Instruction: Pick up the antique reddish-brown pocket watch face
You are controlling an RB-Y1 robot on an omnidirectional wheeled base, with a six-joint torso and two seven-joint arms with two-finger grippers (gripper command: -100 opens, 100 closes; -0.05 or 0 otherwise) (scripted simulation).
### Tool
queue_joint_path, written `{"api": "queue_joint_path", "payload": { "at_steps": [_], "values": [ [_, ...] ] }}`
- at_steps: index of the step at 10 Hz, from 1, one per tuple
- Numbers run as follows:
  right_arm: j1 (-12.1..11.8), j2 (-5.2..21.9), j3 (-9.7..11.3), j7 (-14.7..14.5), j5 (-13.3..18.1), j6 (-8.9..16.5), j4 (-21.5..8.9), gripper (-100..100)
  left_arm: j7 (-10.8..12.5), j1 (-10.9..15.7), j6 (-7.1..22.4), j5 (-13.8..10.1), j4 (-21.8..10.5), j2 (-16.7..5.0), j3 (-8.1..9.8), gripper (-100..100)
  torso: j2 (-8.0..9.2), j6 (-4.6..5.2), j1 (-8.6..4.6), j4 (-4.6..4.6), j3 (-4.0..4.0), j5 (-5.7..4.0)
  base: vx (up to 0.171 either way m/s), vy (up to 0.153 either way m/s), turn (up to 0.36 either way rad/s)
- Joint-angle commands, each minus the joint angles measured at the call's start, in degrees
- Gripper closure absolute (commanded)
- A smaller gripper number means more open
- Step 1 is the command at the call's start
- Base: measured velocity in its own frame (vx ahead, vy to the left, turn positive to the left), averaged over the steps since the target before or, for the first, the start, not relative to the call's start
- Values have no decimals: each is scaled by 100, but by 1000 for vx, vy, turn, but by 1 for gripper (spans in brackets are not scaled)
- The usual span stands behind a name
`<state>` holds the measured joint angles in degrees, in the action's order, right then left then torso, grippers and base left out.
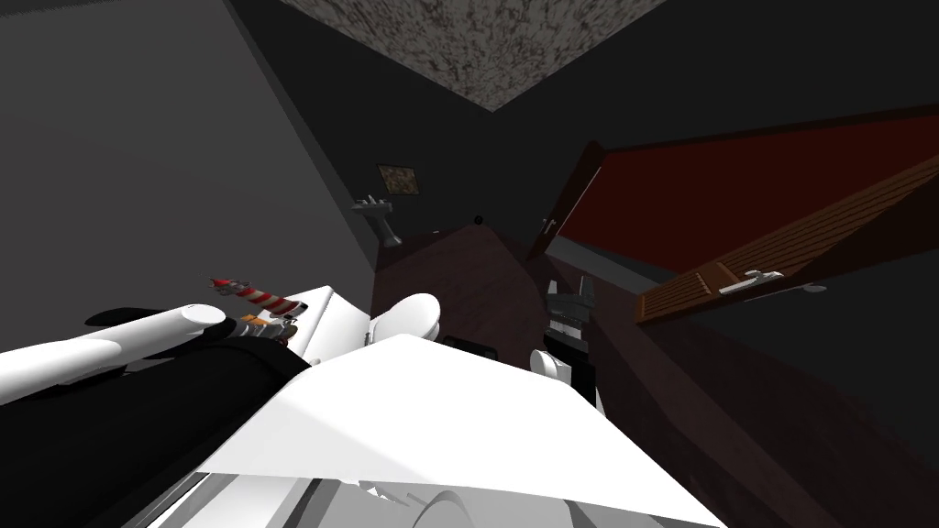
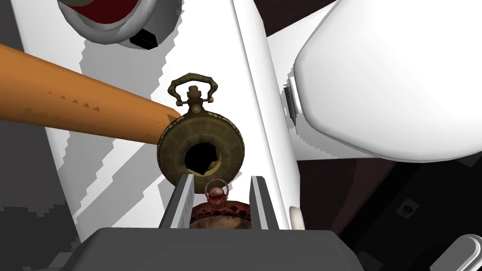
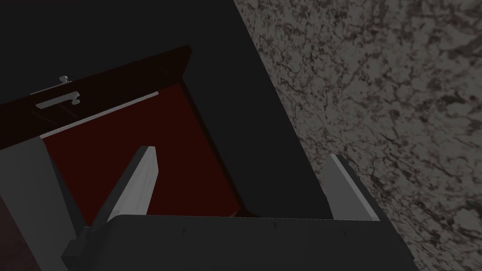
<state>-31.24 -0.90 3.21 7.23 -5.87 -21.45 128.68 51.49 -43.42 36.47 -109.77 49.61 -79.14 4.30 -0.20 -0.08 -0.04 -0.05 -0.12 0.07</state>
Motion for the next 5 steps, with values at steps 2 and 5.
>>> {"api": "queue_joint_path", "payload": {
  "at_steps": [2,5],
  "values": [
    [0,0,0,0,0,0,0,0,-300,-53,195,83,-79,77,334,100,2,2,-3,1,1,-1,67,-31,98],
    [1,0,0,0,0,0,0,0,-349,-75,222,97,-84,97,393,0,8,8,2,2,4,0,35,-12,44]
  ]
}}
